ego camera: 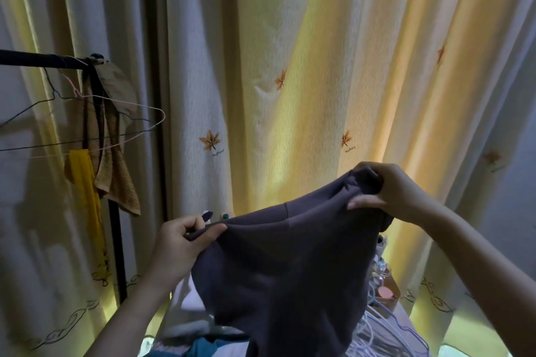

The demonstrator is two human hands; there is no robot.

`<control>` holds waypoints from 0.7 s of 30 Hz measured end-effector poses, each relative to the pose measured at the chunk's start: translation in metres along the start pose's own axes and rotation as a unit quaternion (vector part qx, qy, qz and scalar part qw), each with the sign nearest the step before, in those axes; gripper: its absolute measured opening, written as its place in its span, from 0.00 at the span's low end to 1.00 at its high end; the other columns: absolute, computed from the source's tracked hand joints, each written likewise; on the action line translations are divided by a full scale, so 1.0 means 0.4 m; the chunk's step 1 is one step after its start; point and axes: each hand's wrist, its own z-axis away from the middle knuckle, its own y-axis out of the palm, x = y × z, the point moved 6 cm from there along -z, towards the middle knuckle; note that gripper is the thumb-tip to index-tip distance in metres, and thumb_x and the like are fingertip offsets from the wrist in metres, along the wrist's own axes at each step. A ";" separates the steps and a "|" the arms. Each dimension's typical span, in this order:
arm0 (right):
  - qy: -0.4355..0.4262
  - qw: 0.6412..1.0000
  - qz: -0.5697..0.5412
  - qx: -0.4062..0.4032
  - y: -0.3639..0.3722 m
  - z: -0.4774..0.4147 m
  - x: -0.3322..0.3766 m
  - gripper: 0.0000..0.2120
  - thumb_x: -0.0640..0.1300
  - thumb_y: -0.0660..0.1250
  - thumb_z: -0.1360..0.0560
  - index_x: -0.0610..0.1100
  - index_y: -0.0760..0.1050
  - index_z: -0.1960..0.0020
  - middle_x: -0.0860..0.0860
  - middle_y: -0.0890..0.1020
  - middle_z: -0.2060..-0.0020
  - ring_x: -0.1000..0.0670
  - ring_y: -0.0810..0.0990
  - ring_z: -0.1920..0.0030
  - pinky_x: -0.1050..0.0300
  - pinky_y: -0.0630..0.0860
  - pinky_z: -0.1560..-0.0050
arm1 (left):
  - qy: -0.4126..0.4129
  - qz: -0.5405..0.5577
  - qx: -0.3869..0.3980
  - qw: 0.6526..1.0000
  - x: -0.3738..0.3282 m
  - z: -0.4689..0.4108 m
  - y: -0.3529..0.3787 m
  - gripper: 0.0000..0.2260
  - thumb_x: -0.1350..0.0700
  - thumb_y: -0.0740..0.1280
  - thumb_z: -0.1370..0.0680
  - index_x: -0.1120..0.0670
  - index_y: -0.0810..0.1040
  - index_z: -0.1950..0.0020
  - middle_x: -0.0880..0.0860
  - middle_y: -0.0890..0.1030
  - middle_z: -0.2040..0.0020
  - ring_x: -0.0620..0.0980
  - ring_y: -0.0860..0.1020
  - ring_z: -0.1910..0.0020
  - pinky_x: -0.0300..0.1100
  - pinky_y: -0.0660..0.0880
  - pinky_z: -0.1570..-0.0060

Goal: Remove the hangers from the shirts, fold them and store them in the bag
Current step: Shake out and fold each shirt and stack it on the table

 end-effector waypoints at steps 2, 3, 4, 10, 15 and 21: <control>0.006 1.000 -0.010 -0.013 0.000 -0.002 -0.010 0.14 0.59 0.72 0.37 0.55 0.79 0.54 0.59 0.84 0.57 0.60 0.82 0.55 0.69 0.75 0.55 | -0.071 0.111 0.059 0.990 0.008 -0.013 0.016 0.19 0.39 0.75 0.36 0.49 0.70 0.73 0.46 0.70 0.76 0.39 0.69 0.75 0.27 0.67 0.73; 0.014 0.999 -0.021 -0.034 -0.003 -0.003 -0.020 0.13 0.58 0.71 0.36 0.54 0.80 0.54 0.59 0.84 0.58 0.60 0.82 0.55 0.70 0.75 0.56 | -0.106 0.182 0.059 0.976 0.016 -0.021 0.024 0.20 0.37 0.76 0.39 0.49 0.72 0.70 0.47 0.73 0.74 0.41 0.72 0.74 0.29 0.69 0.74; 0.022 0.997 -0.036 -0.058 -0.007 -0.005 -0.031 0.12 0.57 0.71 0.35 0.54 0.81 0.54 0.59 0.84 0.58 0.61 0.82 0.55 0.70 0.75 0.57 | -0.146 0.264 0.048 0.952 0.033 -0.026 0.027 0.20 0.37 0.75 0.38 0.51 0.74 0.65 0.50 0.77 0.72 0.44 0.76 0.73 0.32 0.73 0.73; 0.057 0.985 -0.108 -0.120 -0.001 -0.005 -0.070 0.05 0.48 0.68 0.25 0.57 0.81 0.54 0.60 0.85 0.59 0.61 0.83 0.57 0.71 0.76 0.62 | -0.410 0.478 0.139 0.764 0.225 0.160 0.176 0.41 0.28 0.57 0.33 0.61 0.80 0.40 0.66 0.78 0.40 0.61 0.80 0.46 0.54 0.77 0.49; 0.091 0.983 -0.104 -0.121 0.004 0.006 -0.099 0.06 0.47 0.68 0.25 0.57 0.80 0.53 0.64 0.84 0.59 0.64 0.81 0.55 0.74 0.74 0.60 | -0.367 0.340 0.150 0.853 0.238 0.204 0.198 0.30 0.56 0.85 0.47 0.63 0.81 0.48 0.65 0.83 0.51 0.58 0.83 0.55 0.45 0.80 0.63; 0.101 0.976 -0.143 -0.132 -0.021 0.032 -0.103 0.08 0.54 0.67 0.29 0.56 0.82 0.53 0.60 0.84 0.57 0.62 0.81 0.55 0.70 0.78 0.59 | -0.385 0.435 0.034 0.813 0.215 0.202 0.213 0.10 0.56 0.65 0.25 0.55 0.86 0.57 0.61 0.84 0.52 0.57 0.83 0.53 0.51 0.76 0.51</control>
